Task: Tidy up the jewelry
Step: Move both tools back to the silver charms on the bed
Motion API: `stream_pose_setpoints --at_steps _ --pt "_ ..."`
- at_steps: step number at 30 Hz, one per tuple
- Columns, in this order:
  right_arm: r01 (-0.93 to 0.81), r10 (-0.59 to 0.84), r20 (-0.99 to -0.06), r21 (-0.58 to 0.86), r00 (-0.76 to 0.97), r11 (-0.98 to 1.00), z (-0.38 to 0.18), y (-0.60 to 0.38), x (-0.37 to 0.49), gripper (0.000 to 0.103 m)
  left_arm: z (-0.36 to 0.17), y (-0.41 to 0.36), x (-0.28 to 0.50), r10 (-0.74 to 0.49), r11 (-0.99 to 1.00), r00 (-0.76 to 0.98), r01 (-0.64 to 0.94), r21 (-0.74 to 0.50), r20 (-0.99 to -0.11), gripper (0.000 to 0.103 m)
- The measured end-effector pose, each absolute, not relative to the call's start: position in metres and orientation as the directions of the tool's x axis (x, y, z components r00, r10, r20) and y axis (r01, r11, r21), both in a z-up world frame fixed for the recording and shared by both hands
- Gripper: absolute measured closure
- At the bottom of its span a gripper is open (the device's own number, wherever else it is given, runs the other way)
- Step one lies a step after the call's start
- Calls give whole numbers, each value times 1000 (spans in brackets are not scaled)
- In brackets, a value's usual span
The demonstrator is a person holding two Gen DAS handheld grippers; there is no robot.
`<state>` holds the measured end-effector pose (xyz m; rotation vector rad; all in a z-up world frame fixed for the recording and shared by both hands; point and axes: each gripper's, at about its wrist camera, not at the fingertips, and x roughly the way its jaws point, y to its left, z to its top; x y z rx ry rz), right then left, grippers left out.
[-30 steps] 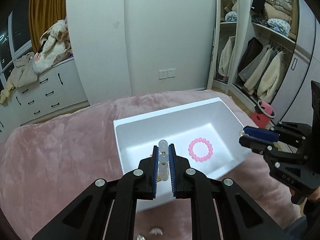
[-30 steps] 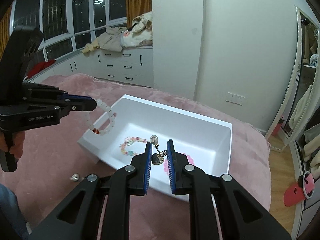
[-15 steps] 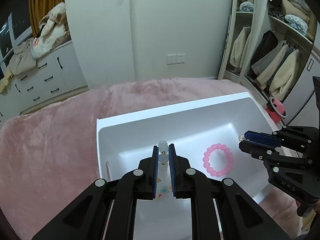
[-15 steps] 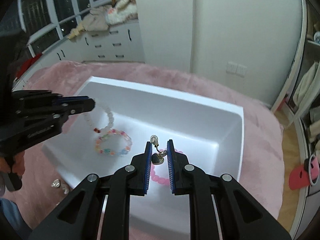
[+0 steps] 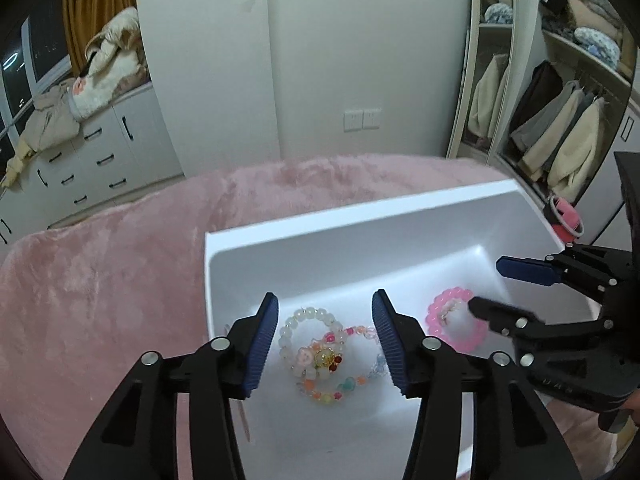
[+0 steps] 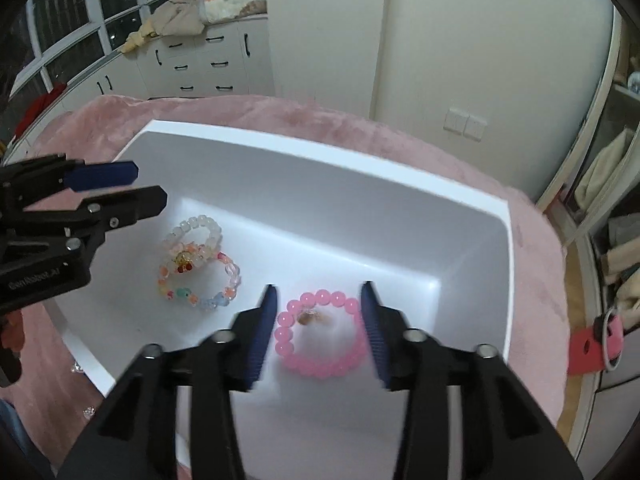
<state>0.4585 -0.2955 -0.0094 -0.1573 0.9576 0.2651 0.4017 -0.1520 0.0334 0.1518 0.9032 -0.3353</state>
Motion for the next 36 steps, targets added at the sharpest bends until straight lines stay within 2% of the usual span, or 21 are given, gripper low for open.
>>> stream_pose_setpoints --at_steps 2,6,9,15,17,24,29,36 --pt "-290 166 -801 -9 575 957 1 -296 452 54 47 -148 393 -240 937 599 349 -21 -764 43" --pt "-292 183 -736 -21 652 956 30 -294 429 40 75 -144 368 -237 928 671 371 42 -703 27" --pt "-313 196 -696 -44 691 949 48 -286 411 33 96 -138 343 -248 918 713 390 77 -655 20" --pt "-377 237 -615 -107 752 920 74 -259 362 27 131 -105 294 -276 928 760 370 43 -589 11" --pt "-403 259 -595 -120 761 907 79 -248 346 25 137 -93 279 -267 932 775 358 50 -573 11" --pt "-455 328 -557 -103 763 884 81 -216 304 7 149 -49 223 -211 951 818 298 82 -535 5" --pt "-474 355 -557 -80 751 877 65 -200 287 5 137 -18 191 -172 966 822 249 70 -544 3" --pt "-488 350 -584 -92 732 868 26 -187 276 5 86 6 165 -157 971 800 233 59 -580 3"
